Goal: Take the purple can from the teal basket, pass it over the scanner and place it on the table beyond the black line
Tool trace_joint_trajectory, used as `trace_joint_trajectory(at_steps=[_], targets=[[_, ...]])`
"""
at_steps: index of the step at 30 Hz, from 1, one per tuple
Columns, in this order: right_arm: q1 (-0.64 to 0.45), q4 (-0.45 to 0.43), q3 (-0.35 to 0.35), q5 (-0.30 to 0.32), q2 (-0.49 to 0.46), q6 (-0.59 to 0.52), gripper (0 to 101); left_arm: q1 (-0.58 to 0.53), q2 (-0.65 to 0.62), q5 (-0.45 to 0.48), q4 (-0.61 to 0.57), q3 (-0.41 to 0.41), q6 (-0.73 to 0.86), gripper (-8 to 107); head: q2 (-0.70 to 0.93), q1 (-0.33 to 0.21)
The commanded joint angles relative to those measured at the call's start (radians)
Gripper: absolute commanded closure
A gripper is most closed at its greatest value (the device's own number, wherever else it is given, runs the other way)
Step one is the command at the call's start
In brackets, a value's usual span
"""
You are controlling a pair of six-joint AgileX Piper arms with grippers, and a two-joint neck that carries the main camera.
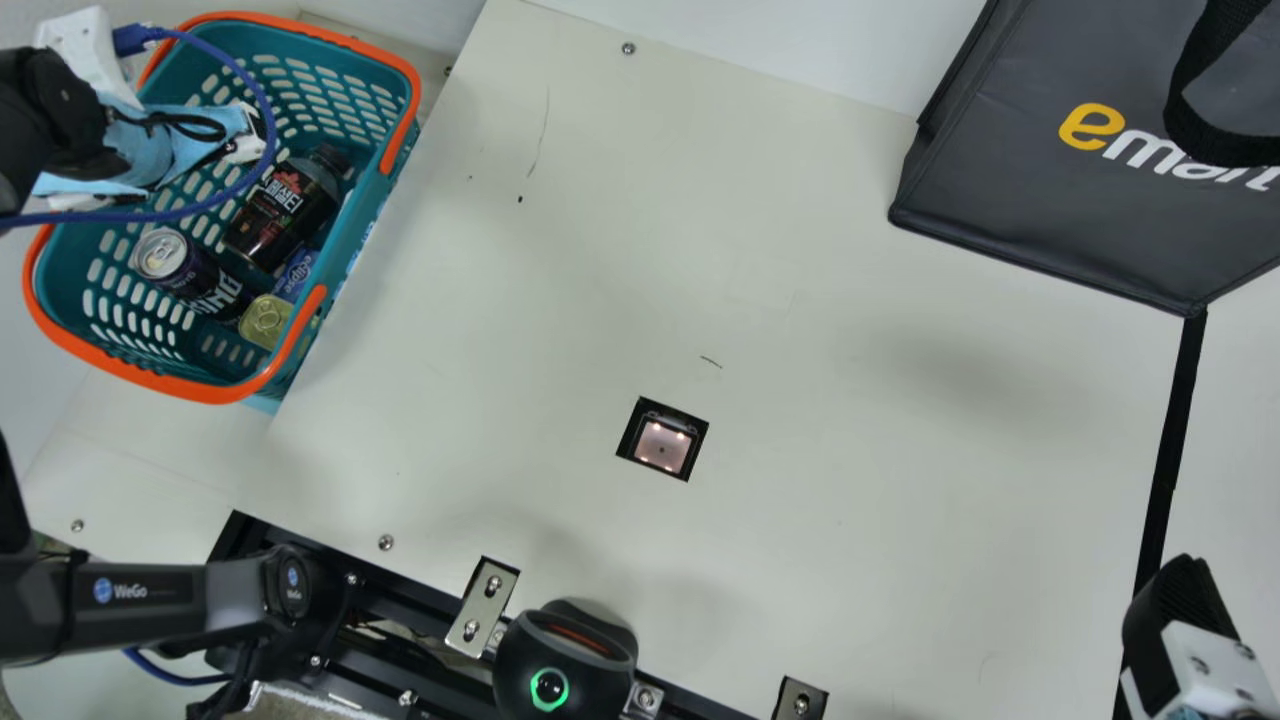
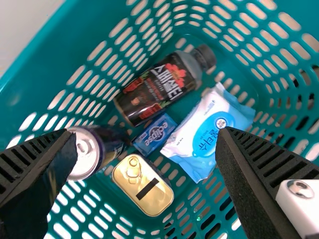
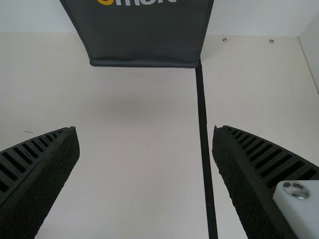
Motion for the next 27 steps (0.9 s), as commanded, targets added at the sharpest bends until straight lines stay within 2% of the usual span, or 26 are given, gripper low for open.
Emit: trace_joint_trajectory(at_steps=[1, 11, 18, 27], targets=[[0.0, 0.0, 0.0, 0.0, 0.0, 0.0, 6, -0.002, -0.002, 0.01, 0.015, 0.002, -0.083, 9, 0.002, -0.029], [0.0, 0.0, 0.0, 0.0, 0.0, 0.0, 6, 0.006, -0.002, 0.053, 0.049, 0.016, -0.184, 9, 0.002, -0.029], [0.0, 0.0, 0.0, 0.0, 0.0, 0.0, 6, 0.055, -0.003, 0.065, 0.048, 0.033, -0.165, 9, 0.002, -0.029], [0.0, 0.0, 0.0, 0.0, 0.0, 0.0, 6, 0.127, 0.001, 0.03, 0.03, 0.073, -0.124, 9, 0.002, -0.029]])
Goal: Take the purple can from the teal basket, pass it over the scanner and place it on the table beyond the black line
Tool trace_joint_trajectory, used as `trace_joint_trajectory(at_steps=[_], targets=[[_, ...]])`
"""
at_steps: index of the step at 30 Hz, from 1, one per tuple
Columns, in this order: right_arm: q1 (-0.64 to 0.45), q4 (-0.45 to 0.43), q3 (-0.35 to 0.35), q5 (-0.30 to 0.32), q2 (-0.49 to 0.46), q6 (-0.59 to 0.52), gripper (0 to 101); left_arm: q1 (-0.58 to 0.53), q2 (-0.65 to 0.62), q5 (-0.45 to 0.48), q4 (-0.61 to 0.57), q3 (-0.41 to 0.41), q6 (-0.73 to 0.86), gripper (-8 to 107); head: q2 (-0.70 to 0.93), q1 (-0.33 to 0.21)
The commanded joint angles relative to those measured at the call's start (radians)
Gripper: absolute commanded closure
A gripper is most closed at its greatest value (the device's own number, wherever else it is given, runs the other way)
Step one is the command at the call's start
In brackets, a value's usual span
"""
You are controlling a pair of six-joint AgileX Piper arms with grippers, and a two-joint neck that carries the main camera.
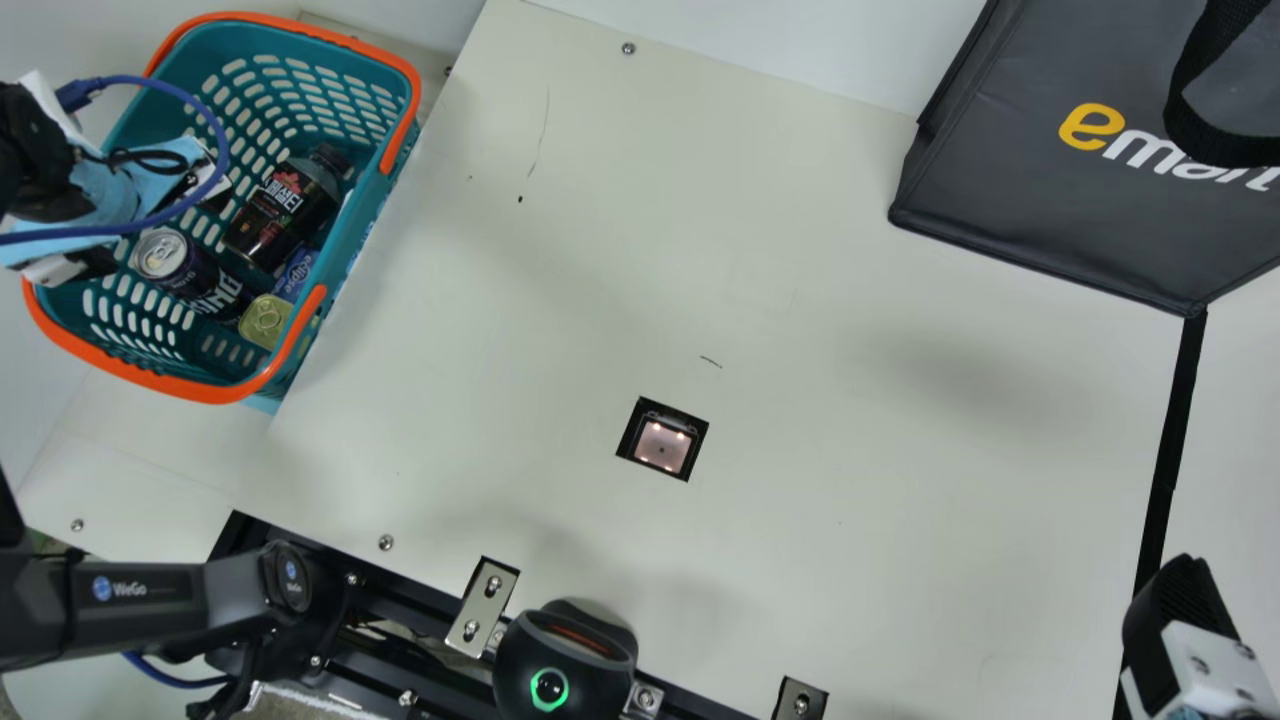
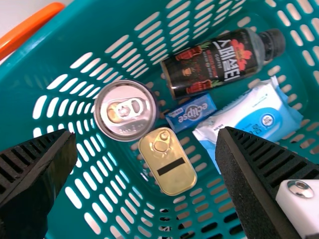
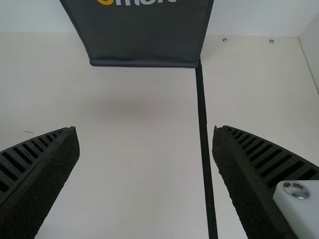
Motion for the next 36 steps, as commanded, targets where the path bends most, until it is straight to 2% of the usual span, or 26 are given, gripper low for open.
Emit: trace_joint_trajectory(at_steps=[1, 10, 20, 28, 36], targets=[[0.0, 0.0, 0.0, 0.0, 0.0, 0.0, 6, 0.012, 0.002, -0.009, -0.002, 0.009, 0.006, 9, 0.002, -0.029], [0.0, 0.0, 0.0, 0.0, 0.0, 0.0, 6, 0.059, 0.02, -0.092, -0.003, 0.058, 0.004, 9, 0.002, -0.029], [0.0, 0.0, 0.0, 0.0, 0.0, 0.0, 6, 0.084, 0.056, -0.237, -0.015, 0.12, -0.009, 9, 0.002, -0.029], [0.0, 0.0, 0.0, 0.0, 0.0, 0.0, 6, 0.078, 0.088, -0.348, 0.012, 0.16, -0.073, 9, 0.002, -0.029], [0.0, 0.0, 0.0, 0.0, 0.0, 0.0, 6, 0.065, 0.133, -0.399, 0.057, 0.166, -0.151, 9, 0.002, -0.029]])
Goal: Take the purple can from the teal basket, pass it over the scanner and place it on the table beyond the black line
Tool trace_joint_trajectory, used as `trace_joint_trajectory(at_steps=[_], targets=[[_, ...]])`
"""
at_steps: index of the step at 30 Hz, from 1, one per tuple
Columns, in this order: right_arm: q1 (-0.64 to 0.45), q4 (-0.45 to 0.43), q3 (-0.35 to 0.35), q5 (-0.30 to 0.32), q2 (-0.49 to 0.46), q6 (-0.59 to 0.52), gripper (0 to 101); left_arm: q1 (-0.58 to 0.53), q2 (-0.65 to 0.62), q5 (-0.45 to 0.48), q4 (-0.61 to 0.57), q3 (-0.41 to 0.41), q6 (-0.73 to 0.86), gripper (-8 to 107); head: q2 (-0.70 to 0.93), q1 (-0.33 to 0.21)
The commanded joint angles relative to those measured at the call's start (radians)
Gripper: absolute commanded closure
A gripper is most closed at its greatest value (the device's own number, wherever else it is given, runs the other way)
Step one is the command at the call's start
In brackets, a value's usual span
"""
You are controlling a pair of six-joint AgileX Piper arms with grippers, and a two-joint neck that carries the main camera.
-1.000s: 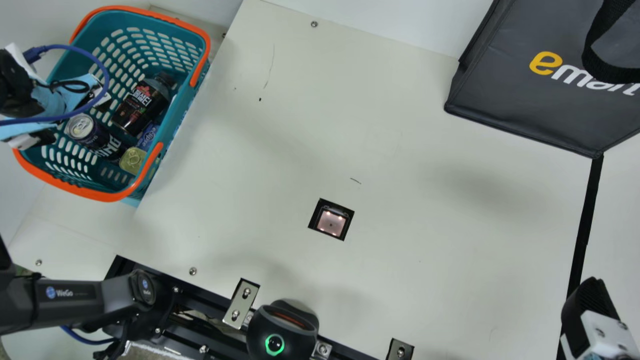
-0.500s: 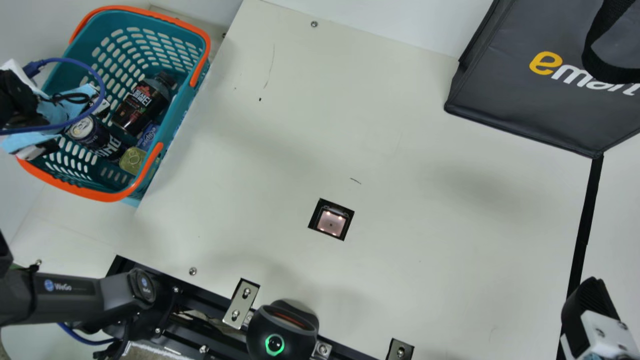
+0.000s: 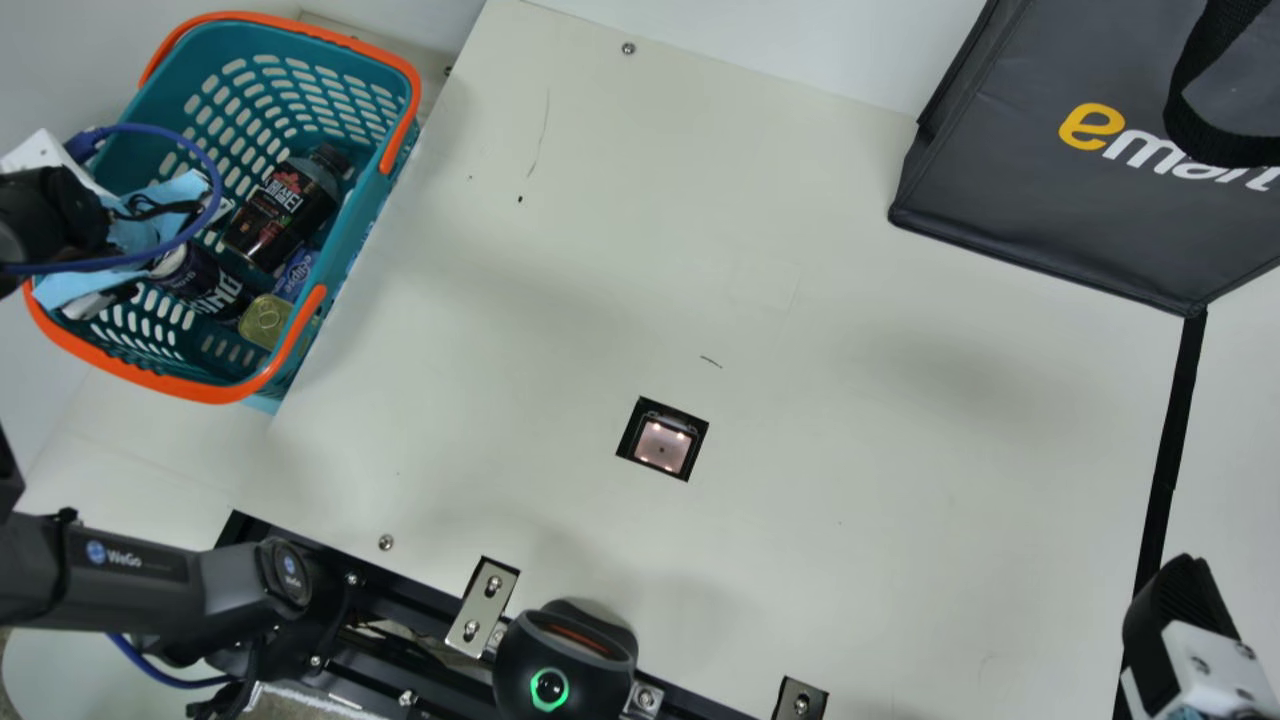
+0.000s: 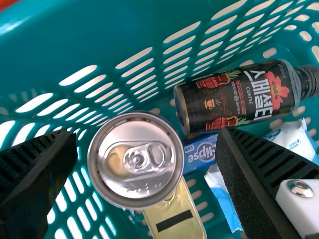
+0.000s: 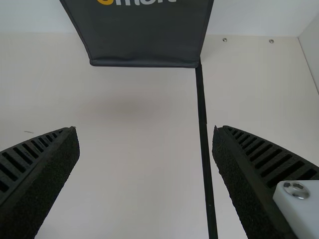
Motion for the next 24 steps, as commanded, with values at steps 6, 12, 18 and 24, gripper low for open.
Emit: trace_joint_trajectory(at_steps=[6, 12, 18, 24], targets=[[0.0, 0.0, 0.0, 0.0, 0.0, 0.0, 6, -0.01, 0.029, -0.002, 0.014, -0.011, -0.041, 9, 0.002, -0.029], [0.0, 0.0, 0.0, 0.0, 0.0, 0.0, 6, -0.016, 0.051, 0.005, 0.018, -0.022, -0.061, 16, 0.002, -0.029], [0.0, 0.0, 0.0, 0.0, 0.0, 0.0, 6, -0.018, 0.062, 0.013, 0.023, -0.028, -0.071, 56, 0.002, -0.029], [0.0, 0.0, 0.0, 0.0, 0.0, 0.0, 6, -0.02, 0.039, 0.029, 0.015, -0.025, -0.058, 96, 0.002, -0.029]])
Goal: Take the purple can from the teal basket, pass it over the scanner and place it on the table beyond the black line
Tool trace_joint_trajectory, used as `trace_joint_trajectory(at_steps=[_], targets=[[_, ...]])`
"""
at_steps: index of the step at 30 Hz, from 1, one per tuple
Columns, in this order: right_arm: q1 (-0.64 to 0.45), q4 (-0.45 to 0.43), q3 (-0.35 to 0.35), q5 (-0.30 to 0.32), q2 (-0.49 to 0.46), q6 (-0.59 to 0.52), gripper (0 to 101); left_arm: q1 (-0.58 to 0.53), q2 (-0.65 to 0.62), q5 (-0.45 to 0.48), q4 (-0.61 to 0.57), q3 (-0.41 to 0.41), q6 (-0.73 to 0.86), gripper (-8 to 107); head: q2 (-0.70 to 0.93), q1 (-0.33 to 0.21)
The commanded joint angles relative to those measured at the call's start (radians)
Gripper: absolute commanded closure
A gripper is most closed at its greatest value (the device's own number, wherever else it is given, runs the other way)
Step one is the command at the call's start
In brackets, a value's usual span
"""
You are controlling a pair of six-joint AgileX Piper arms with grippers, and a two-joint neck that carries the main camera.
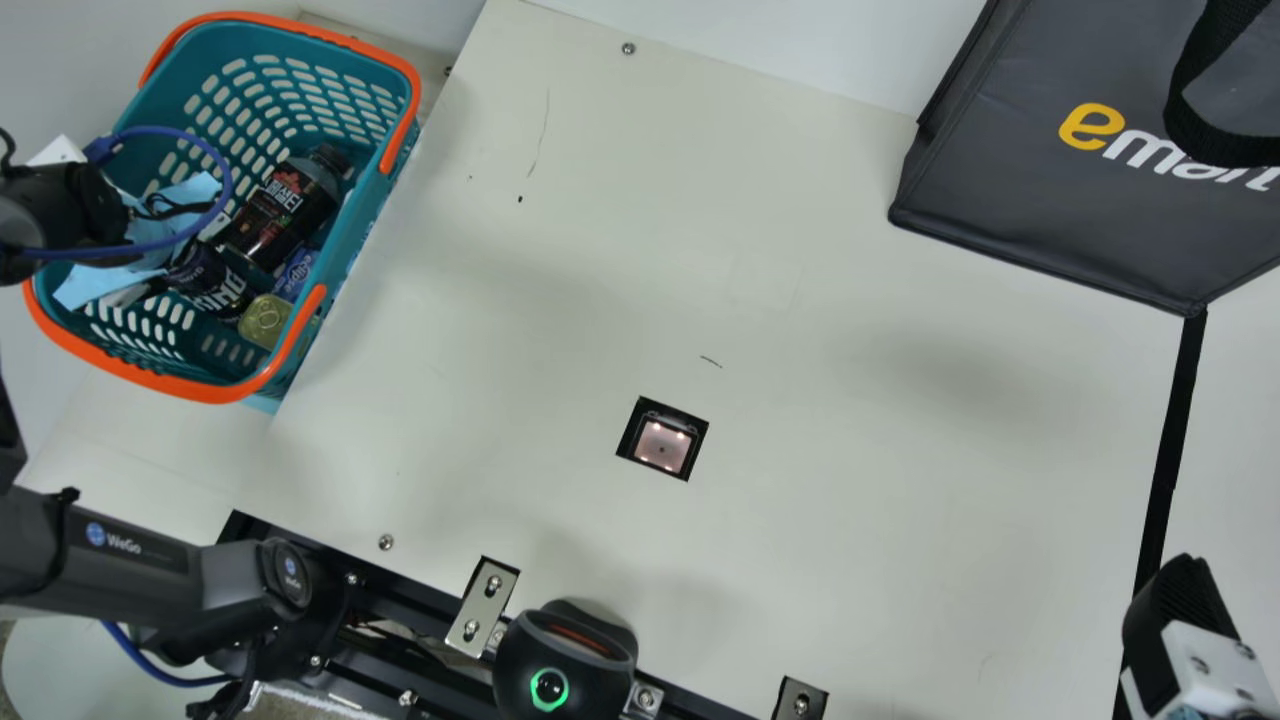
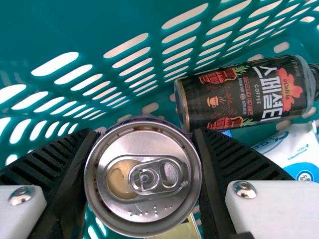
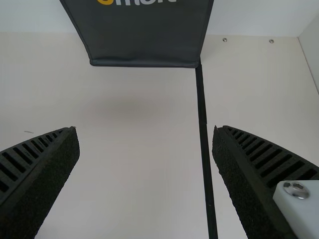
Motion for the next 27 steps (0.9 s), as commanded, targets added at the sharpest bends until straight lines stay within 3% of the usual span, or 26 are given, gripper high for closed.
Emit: trace_joint_trajectory(at_steps=[1, 2, 11, 27], targets=[[0.0, 0.0, 0.0, 0.0, 0.0, 0.0, 6, -0.001, -0.013, 0.007, -0.009, 0.002, 0.012, 102, 0.002, -0.029], [0.0, 0.0, 0.0, 0.0, 0.0, 0.0, 6, -0.001, -0.023, 0.012, -0.015, 0.003, 0.02, 107, 0.002, -0.029], [0.0, 0.0, 0.0, 0.0, 0.0, 0.0, 6, -0.012, -0.136, 0.1, -0.063, -0.028, 0.107, 107, 0.002, -0.029], [0.0, 0.0, 0.0, 0.0, 0.0, 0.0, 6, -0.031, -0.349, 0.311, -0.164, -0.161, 0.349, 107, 0.002, -0.029]])
